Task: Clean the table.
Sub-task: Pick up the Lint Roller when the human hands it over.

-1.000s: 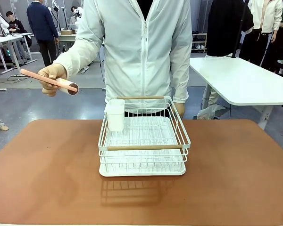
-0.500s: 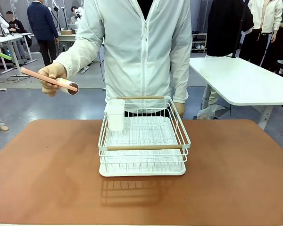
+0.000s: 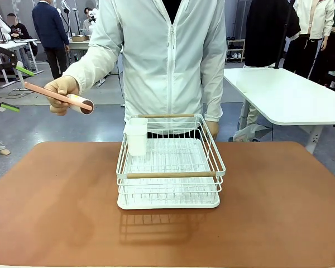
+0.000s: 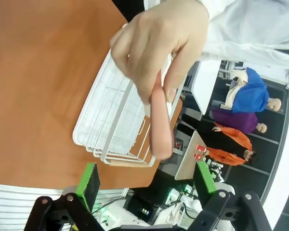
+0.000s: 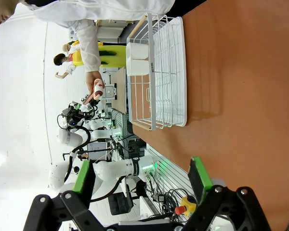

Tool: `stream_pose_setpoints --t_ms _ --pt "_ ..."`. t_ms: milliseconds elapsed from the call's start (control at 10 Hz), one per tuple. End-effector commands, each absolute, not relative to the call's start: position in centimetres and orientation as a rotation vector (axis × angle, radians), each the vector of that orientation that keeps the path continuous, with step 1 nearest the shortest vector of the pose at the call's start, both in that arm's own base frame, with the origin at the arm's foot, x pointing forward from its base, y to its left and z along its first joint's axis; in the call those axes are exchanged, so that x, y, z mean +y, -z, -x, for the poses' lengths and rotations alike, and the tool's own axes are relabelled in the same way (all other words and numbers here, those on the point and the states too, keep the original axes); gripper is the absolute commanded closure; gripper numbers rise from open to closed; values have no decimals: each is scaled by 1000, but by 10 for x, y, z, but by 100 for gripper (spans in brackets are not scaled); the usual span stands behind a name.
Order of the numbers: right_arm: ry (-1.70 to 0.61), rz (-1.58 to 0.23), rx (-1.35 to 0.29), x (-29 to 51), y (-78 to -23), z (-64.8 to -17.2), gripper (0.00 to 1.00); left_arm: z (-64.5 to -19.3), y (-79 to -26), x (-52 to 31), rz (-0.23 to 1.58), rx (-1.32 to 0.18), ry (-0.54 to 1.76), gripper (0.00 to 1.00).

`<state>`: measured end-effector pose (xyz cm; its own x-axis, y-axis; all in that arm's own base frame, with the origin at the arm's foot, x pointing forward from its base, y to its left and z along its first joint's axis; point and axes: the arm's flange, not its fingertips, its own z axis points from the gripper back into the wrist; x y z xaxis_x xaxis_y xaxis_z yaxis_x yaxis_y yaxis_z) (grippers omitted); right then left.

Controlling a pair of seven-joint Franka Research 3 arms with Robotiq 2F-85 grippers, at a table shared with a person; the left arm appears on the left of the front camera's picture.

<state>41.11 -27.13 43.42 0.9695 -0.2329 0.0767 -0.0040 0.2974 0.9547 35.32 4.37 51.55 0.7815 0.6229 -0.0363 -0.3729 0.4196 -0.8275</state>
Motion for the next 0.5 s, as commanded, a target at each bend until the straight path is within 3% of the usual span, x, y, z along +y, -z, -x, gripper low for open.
stream_pose_setpoints --t_ms 0,400 --pt "147 -1259 -217 -269 -438 -409 0 -372 -516 29 952 -318 -692 0" --pt "147 -1259 -217 -269 -438 -409 0 -390 -511 22 931 -362 -725 0"
